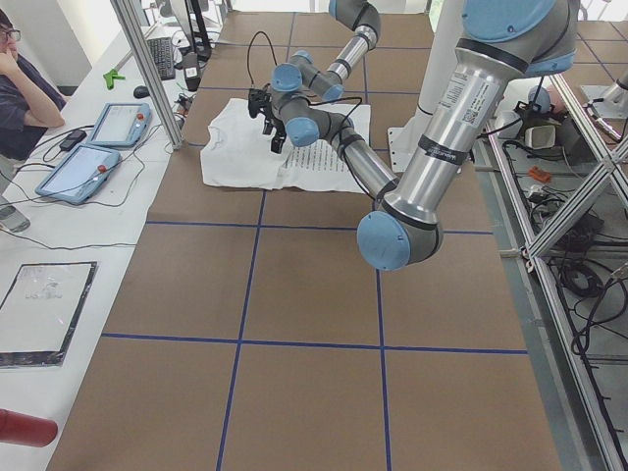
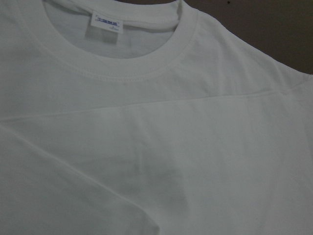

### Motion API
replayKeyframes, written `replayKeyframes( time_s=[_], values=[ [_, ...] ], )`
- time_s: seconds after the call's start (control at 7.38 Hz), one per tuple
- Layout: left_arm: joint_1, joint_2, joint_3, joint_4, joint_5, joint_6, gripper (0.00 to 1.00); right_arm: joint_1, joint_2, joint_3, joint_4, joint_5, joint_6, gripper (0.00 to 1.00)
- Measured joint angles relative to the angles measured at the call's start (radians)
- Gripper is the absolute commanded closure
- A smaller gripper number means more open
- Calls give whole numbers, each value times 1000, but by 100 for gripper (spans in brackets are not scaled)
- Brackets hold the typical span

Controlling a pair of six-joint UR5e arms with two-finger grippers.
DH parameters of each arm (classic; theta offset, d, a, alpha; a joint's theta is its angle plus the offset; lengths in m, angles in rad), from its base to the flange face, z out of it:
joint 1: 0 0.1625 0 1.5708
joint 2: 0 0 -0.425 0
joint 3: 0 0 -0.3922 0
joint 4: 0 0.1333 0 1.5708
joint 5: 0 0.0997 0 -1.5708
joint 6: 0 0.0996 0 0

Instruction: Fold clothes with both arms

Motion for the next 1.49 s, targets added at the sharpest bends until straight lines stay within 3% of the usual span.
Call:
replayKeyframes(
  time_s=[0.95,1.49],
  values=[
    [1,0,7,-2,2,0,0,-10,-10,-15,-14,-34,-22,0],
    [3,0,7,-2,3,0,0,10,-16,12,-126,-37,-211,0]
  ],
)
